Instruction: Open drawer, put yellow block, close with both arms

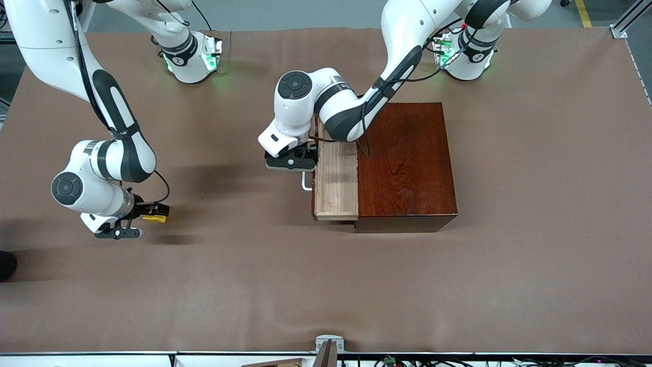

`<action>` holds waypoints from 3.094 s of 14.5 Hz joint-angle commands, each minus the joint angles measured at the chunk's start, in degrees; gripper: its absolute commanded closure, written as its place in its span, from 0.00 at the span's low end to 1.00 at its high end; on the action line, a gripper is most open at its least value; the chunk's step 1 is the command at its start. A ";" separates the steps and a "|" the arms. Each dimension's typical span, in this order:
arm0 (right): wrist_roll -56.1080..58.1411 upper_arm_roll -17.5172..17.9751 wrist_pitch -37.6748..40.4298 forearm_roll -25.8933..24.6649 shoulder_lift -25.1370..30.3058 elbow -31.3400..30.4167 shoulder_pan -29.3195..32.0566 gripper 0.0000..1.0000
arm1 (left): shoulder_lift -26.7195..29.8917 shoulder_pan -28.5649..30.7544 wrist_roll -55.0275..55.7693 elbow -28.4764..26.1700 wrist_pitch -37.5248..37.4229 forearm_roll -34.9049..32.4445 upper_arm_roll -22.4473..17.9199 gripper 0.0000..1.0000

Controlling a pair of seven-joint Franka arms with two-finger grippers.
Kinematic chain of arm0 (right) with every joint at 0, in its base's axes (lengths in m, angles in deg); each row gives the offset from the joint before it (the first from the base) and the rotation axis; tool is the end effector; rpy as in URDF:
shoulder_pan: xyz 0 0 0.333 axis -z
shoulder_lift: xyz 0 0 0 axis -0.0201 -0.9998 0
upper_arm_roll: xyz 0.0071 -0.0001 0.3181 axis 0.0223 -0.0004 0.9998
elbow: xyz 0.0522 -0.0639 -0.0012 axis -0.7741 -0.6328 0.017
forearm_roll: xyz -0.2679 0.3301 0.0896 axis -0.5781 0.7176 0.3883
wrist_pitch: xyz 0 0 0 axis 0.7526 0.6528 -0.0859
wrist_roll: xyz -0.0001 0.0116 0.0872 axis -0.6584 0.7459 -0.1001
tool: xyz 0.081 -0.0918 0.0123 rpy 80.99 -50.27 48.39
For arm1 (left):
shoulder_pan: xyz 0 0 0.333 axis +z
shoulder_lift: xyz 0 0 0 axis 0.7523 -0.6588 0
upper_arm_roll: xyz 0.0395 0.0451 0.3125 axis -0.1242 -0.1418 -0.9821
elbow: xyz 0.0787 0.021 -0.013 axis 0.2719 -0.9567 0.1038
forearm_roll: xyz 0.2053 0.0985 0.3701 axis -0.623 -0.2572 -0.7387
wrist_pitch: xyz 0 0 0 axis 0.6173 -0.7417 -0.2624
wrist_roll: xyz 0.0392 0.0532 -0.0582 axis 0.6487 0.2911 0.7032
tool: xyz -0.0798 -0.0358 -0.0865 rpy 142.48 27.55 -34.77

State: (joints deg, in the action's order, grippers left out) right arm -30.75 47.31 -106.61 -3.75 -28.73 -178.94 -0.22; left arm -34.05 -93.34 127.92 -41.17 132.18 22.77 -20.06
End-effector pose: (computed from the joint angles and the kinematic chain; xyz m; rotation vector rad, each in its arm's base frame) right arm 0.6377 -0.0357 0.1570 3.1298 0.0085 -0.1550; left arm 0.4693 -0.6545 0.2706 2.9609 -0.0347 0.1240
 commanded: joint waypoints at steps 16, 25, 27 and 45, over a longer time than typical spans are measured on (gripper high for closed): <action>7.65 0.87 1.80 -0.19 1.88 3.82 0.92 1.00 | 1.41 -1.51 2.57 1.77 2.06 5.04 -0.15 0.00; 17.39 1.40 11.47 -0.02 2.14 15.42 -1.28 1.00 | 13.96 4.19 2.40 1.77 -17.26 5.91 -0.59 0.00; 22.31 2.01 13.49 0.16 1.79 18.32 -1.63 1.00 | 19.14 7.87 1.43 1.33 -23.50 6.01 -0.68 0.00; 36.30 20.47 26.86 -0.72 3.64 30.45 -10.32 1.00 | 45.18 40.15 -45.75 -15.71 -45.68 7.15 -8.48 0.00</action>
State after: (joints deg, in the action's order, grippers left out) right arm 3.41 67.63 -80.46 -3.69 -24.53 -150.82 -8.39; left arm 8.11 -53.52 85.51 -53.37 85.50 28.78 -25.46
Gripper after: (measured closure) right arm 0.445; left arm 0.000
